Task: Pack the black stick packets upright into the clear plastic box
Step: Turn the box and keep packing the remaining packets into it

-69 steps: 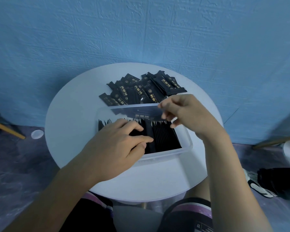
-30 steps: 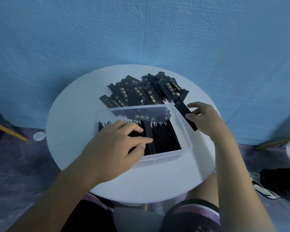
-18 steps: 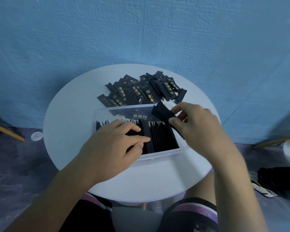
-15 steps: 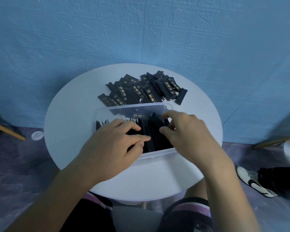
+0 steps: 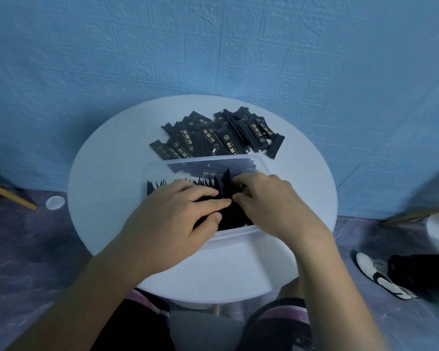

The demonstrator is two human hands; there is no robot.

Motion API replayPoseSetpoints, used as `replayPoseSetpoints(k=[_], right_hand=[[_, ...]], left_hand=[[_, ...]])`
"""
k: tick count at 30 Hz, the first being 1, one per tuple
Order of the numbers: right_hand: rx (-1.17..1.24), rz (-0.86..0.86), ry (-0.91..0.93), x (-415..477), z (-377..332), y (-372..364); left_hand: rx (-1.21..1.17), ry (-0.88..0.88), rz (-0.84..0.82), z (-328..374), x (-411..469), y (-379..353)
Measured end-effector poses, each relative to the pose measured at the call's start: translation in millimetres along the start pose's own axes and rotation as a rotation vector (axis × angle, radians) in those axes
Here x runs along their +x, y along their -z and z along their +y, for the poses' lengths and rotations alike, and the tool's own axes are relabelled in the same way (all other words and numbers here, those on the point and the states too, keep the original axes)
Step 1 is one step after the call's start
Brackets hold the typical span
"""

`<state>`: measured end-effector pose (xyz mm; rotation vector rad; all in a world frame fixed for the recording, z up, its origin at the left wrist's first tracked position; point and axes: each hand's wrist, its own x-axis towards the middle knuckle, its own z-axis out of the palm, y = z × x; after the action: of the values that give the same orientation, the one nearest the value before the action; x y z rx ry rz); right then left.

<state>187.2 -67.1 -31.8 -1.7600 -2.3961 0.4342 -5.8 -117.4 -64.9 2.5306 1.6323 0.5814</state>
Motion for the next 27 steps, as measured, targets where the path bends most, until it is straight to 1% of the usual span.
replayPoseSetpoints(k=[5,8,16,22,27], right_hand=[[0.094,-0.108,-0.028,4.8,0.2,7.5],[0.092,-0.157,-0.034,7.5,-0.8,10.4],[0.116,-0.235,-0.079,28.4,-4.2,13.5],[0.181,-0.398,-0.068,31.3,-7.5,22.7],[0.218,-0.456,-0.049,28.2,-6.6,26.7]], left_hand=[[-0.009,-0.004,0.008,1.6,-0.4,1.9],[-0.002,-0.011,0.004,1.4,-0.4,2.0],[0.082,-0.044,-0.083,-0.1,1.8,0.7],[0.093,-0.053,-0.102,-0.9,2.9,0.9],[0.09,-0.072,-0.114,-1.5,2.0,1.0]])
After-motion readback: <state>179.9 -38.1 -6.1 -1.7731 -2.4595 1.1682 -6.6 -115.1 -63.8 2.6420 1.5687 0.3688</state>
